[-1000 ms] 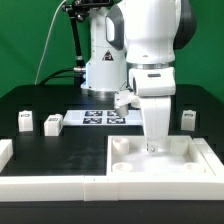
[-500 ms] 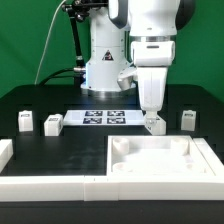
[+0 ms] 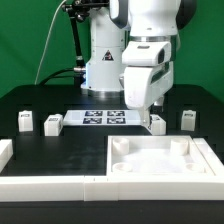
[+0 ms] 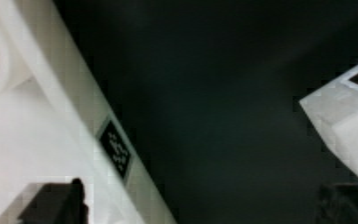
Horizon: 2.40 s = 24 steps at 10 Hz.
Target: Assemble one leg
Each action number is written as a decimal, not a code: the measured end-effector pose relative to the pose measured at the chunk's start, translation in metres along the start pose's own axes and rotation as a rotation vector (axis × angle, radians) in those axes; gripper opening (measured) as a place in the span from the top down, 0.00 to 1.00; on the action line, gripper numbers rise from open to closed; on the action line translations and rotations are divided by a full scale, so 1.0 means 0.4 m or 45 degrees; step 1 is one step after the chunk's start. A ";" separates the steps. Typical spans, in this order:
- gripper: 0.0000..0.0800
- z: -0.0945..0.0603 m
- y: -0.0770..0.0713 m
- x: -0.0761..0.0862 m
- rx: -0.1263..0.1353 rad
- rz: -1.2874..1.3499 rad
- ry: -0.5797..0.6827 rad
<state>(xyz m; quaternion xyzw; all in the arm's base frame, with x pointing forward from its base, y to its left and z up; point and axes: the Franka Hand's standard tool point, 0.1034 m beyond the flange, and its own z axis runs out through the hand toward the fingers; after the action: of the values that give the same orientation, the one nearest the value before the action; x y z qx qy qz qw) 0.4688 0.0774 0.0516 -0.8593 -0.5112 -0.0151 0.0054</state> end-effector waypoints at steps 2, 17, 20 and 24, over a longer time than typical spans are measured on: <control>0.19 0.004 -0.022 -0.001 0.004 0.327 0.014; 0.19 0.027 -0.272 0.088 0.131 2.005 0.007; 0.19 0.029 -0.273 0.071 0.159 1.925 -0.066; 0.19 0.043 -0.265 0.061 0.393 1.800 -0.362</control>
Offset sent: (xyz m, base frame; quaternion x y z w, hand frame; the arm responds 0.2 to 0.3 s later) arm -0.0235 0.0223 -0.0013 -0.0048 -0.0177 0.3941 0.9189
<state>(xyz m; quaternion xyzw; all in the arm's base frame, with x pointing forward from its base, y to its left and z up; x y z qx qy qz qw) 0.3878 0.1497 0.0344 -0.9668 0.1725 0.1757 0.0683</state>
